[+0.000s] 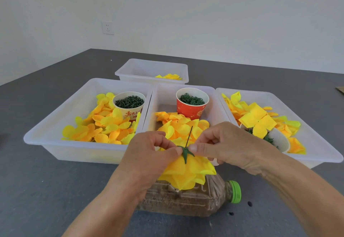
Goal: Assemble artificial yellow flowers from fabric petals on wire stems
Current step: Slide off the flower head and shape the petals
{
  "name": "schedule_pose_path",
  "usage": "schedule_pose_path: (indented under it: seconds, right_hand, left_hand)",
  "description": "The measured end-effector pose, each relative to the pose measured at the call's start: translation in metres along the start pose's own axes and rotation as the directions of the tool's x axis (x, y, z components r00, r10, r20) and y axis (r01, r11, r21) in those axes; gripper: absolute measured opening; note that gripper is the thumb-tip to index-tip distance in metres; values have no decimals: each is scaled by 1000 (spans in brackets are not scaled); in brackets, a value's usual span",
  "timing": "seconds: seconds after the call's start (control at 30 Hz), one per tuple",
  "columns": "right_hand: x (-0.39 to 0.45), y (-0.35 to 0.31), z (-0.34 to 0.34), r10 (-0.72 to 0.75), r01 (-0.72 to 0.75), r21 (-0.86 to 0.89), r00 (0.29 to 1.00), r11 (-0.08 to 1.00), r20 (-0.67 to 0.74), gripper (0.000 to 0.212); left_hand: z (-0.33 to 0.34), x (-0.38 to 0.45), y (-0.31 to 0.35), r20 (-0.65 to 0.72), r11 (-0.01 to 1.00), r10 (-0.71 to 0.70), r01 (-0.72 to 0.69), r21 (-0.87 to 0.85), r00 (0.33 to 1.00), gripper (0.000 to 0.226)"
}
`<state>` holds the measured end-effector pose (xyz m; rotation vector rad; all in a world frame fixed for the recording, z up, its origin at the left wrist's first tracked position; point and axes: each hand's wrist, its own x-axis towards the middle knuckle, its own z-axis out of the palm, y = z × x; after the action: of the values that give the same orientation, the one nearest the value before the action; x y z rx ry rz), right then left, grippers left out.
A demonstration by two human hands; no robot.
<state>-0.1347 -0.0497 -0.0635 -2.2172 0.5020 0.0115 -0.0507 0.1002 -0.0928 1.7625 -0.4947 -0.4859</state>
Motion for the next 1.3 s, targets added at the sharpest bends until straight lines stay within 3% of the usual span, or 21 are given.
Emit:
schedule_pose_path:
  seconds: [0.13, 0.23, 0.33, 0.5, 0.6, 0.77, 0.9, 1.07, 1.2, 1.3]
  right_hand:
    - [-2, -3, -2, 67, -75, 98, 995, 992, 77, 19]
    - [-3, -4, 0, 33, -47, 168, 996, 985, 85, 3]
    - [-3, -3, 4, -55, 43, 168, 996, 985, 68, 15]
    - [-3, -6, 8, -172, 168, 169, 985, 971, 9, 15]
    - [-2, -6, 8, -262, 264, 49, 964, 963, -47, 15]
    - [3, -3, 8, -304, 299, -82, 951, 951, -61, 5]
    - [3, 2, 9, -263, 264, 66, 965, 962, -23, 11]
    - [0, 5, 11, -229, 239, 160, 971, 958, -73, 23]
    - [-8, 9, 9, -248, 258, 38, 953, 965, -177, 21]
    - [-15, 11, 9, -371, 363, -80, 911, 928, -178, 22]
  left_hand:
    - [-1, -1, 1, 26, 1000, -11, 11, -5, 1000, 13]
    - [-2, 2, 2, 49, 1000, 2, -3, 26, 999, 19]
    - [-2, 3, 4, 67, 998, 20, -24, 54, 998, 22]
    - [-1, 4, 5, 69, 992, 67, -74, 103, 995, 26]
    - [-1, 5, 3, 67, 990, 68, -76, 121, 995, 25]
    - [0, 9, 3, 77, 985, 74, -85, 151, 994, 23]
    - [-1, 11, 1, 101, 990, 52, -65, 128, 994, 21]
    - [-1, 11, 0, 75, 989, 67, -76, 129, 995, 24]
    - [0, 8, -3, 43, 996, 48, -51, 78, 998, 16]
    - [-1, 3, -5, 3, 989, 110, -110, 104, 994, 13]
